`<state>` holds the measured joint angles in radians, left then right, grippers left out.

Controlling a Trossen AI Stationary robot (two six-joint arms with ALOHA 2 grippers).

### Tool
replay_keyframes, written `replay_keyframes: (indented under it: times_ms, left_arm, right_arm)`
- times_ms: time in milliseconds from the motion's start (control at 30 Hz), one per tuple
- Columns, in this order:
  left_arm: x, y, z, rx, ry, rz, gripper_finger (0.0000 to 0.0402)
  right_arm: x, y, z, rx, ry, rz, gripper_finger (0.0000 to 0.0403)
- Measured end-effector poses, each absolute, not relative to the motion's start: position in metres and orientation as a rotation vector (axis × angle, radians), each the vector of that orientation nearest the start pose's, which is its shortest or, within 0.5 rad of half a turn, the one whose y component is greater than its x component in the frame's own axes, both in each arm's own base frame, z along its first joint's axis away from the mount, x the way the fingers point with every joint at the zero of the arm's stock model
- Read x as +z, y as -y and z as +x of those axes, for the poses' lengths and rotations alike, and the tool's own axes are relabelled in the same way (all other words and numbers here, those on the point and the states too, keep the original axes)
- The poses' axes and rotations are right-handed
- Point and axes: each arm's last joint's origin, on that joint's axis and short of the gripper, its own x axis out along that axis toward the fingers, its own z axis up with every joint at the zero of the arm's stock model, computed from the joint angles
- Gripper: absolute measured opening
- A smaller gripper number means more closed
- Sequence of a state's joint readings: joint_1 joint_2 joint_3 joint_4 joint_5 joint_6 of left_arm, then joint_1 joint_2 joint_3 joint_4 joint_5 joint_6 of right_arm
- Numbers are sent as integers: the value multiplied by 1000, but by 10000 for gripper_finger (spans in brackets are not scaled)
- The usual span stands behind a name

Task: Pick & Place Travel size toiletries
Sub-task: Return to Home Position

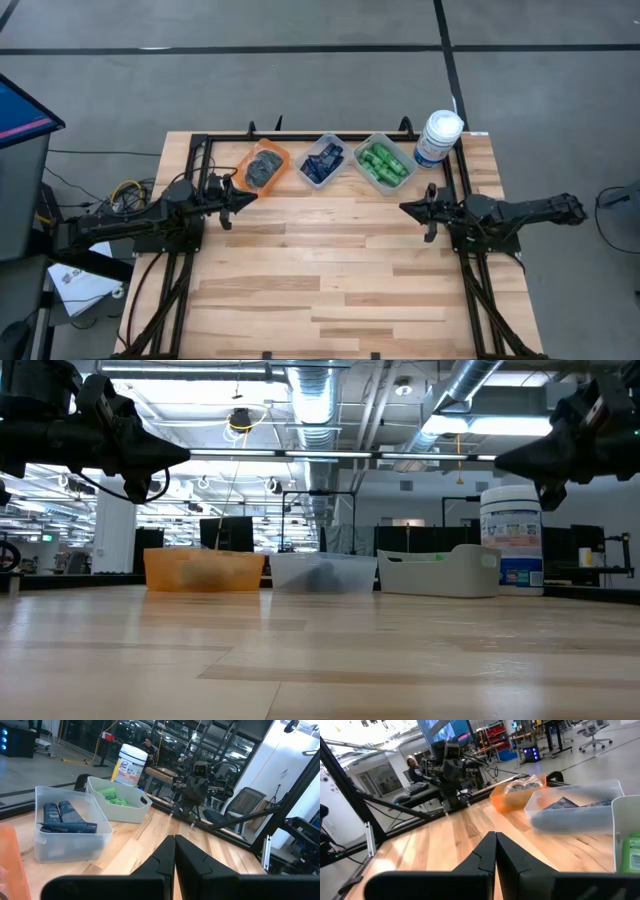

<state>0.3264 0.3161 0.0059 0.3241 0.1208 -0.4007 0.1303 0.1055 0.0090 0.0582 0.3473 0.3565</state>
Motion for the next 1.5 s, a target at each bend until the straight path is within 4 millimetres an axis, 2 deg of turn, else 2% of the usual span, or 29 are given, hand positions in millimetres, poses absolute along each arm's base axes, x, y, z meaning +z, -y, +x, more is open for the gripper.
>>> replay_keyframes:
  times_ms: [1500]
  left_arm:
    - [172, -34, 112, 195, 77, -391, 4]
  right_arm:
    - [164, -3, 102, -223, 2, 348, 0]
